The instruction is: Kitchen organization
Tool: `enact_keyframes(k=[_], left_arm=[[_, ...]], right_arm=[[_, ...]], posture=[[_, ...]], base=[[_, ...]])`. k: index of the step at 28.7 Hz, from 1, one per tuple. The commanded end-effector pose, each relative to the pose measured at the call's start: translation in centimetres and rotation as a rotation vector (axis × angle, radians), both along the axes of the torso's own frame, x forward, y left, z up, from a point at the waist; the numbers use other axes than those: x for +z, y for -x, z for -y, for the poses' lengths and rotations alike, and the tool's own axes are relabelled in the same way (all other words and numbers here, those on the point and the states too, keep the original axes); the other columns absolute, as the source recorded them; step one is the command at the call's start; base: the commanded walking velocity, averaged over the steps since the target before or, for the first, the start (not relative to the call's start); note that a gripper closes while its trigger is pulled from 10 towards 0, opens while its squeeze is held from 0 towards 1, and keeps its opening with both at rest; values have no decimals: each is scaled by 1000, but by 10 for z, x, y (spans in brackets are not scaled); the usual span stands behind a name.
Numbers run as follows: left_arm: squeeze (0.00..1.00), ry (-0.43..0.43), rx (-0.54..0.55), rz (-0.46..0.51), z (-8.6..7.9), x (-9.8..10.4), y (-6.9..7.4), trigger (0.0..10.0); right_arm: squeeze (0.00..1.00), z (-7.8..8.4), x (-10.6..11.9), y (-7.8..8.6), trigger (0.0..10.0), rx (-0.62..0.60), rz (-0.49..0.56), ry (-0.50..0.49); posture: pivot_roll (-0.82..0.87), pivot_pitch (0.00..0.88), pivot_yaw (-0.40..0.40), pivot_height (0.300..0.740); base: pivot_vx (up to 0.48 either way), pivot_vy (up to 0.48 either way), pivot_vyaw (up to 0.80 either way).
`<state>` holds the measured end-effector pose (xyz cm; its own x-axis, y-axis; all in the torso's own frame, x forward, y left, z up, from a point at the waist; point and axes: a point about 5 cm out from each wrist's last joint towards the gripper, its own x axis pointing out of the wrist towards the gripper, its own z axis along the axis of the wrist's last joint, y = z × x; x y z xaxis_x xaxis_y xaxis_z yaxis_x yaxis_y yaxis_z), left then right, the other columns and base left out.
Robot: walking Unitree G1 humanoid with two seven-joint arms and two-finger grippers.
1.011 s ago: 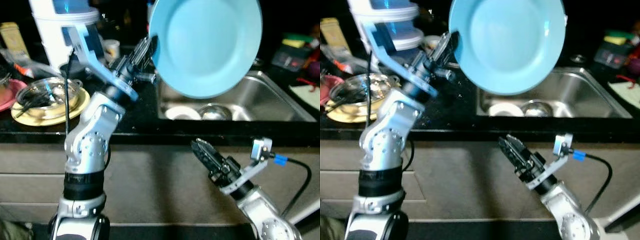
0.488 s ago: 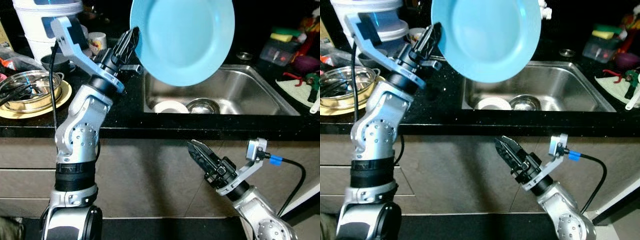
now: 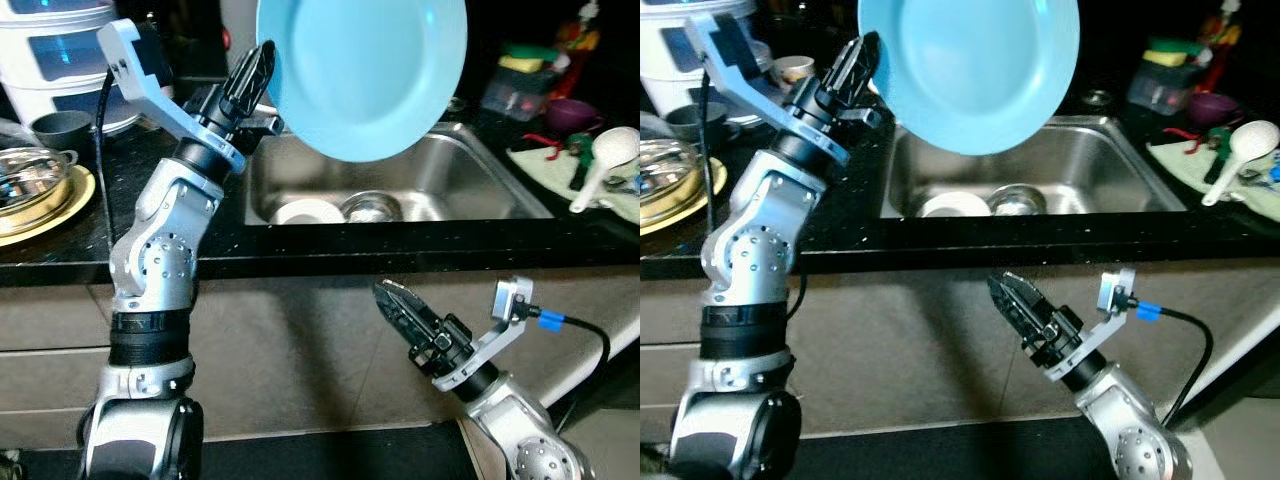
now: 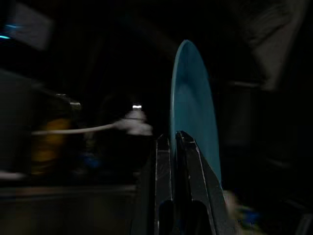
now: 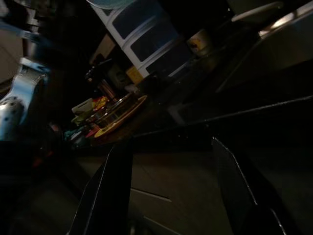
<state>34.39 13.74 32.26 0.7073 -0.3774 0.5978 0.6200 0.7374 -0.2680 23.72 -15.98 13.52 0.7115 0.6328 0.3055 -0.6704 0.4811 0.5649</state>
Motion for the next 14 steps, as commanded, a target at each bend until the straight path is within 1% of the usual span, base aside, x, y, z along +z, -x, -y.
enact_keyframes(k=[1, 2, 3, 4, 5, 6, 7, 8, 9, 10, 12, 14], left_arm=[[0, -31, 81, -4, -9, 0, -8, 10000], [0, -82, 149, -23, -16, -3, -17, 10000], [0, -117, 193, -32, -20, -5, -22, 10000], [0, -177, 251, -44, -23, -8, -28, 10000], [0, -282, 323, -49, -25, -12, -37, 10000], [0, -282, 323, -49, -25, -12, -37, 10000], [0, -336, 354, -49, -25, -15, -41, 10000], [0, -414, 375, -51, -23, -20, -48, 10000], [0, -414, 375, -51, -23, -20, -48, 10000], [0, -463, 348, -77, -15, -31, -55, 10000], [0, -479, 312, -96, -8, -38, -59, 10000], [0, -548, 281, -79, 4, -44, -60, 10000]], right_arm=[[0, -2, -1, 0, 10000, 6, -4, 12], [0, -2, -1, 0, 10000, 9, -4, 16], [0, -2, -1, 0, 10000, 10, -4, 19], [0, -3, -1, 0, 10000, 12, -4, 20], [0, -3, 0, 1, 10000, 14, -4, 21], [0, -3, 0, 1, 10000, 14, -4, 21], [0, -3, 0, 1, 10000, 15, -5, 21], [0, -4, 1, 3, 10000, 18, -6, 20], [0, -4, 1, 3, 10000, 18, -6, 20], [0, -4, 2, 5, 10000, 15, -7, 22], [0, -6, 3, 8, 10000, 12, -8, 26], [0, -7, 5, 11, 10000, 9, -7, 32]], posture=[[45, 0, -75, 740], [45, 0, -75, 740], [45, 0, -75, 740], [41, 3, -78, 740], [36, 8, -77, 740], [36, 8, -77, 740], [36, 8, -77, 740], [22, 20, -72, 740], [22, 20, -72, 740], [-2, 35, -60, 740], [-20, 49, -55, 740], [-32, 61, -53, 740]], base=[[0, 0, 0], [0, 0, 0], [0, 0, 0], [0, 0, 0], [0, 0, 0], [0, 0, 0], [0, 0, 0], [0, 0, 0], [0, 0, 0], [0, 0, 0], [0, 0, 0], [0, 0, 0]])
